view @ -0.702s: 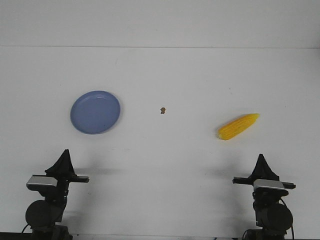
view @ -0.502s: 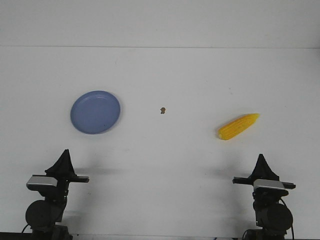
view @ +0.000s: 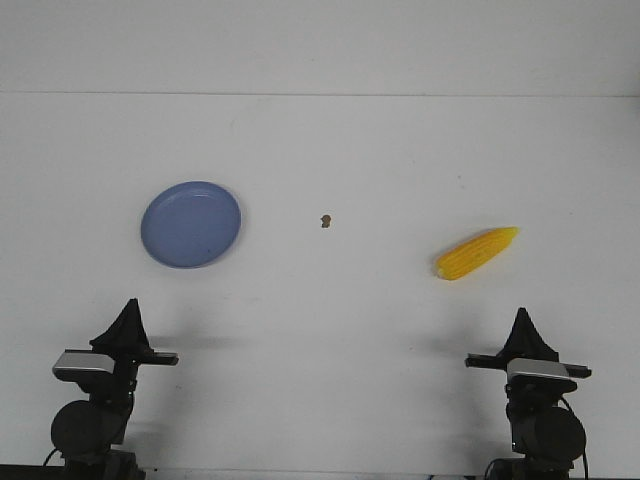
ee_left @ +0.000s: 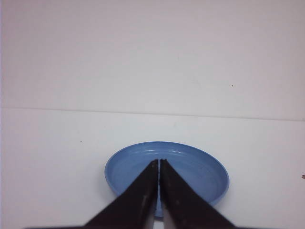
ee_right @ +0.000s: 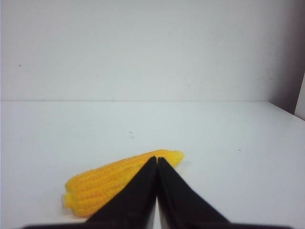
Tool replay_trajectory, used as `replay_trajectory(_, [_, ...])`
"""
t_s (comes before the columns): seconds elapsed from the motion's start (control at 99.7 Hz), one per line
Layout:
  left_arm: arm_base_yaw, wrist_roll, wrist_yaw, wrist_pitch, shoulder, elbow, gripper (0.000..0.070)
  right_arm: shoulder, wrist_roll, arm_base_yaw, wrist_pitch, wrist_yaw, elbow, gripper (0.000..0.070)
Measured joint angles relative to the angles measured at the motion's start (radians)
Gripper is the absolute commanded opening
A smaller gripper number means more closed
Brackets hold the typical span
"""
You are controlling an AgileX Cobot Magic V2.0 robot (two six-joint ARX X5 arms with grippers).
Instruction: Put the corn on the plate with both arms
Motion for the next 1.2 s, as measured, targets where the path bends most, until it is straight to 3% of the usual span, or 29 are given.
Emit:
replay_trajectory(0.191, [0.0, 0.0, 0.0, -0.013, 0.0, 0.005, 0.0015, 0.0, 0.012, 0.0, 0.024, 0.0, 0.0, 0.0])
replay_trajectory(0.391, [0.0, 0.0, 0.0, -0.167, 0.016, 0.126, 0.0015, 0.0, 0.09, 0.0, 0.012, 0.0, 0.034, 0.0])
replay_trajectory(0.672, [0.0, -0.059, 0.0, -0.395, 0.203, 0.406, 0.0015, 0.072, 0.124, 0.0, -0.339, 0.0, 0.322, 0.0])
replay_trajectory(1.033, [0.0, -0.075, 0.0, -0.833, 0.6, 0.883, 0.0015, 0.421, 0.161, 0.0, -0.882, -0.019, 0.792, 0.0])
replay_trajectory(1.204, [0.0, -0.074, 0.0, -0.958, 0.755, 1.002, 0.0015, 0.534, 0.159, 0.0, -0.949, -0.019, 0.887, 0.0])
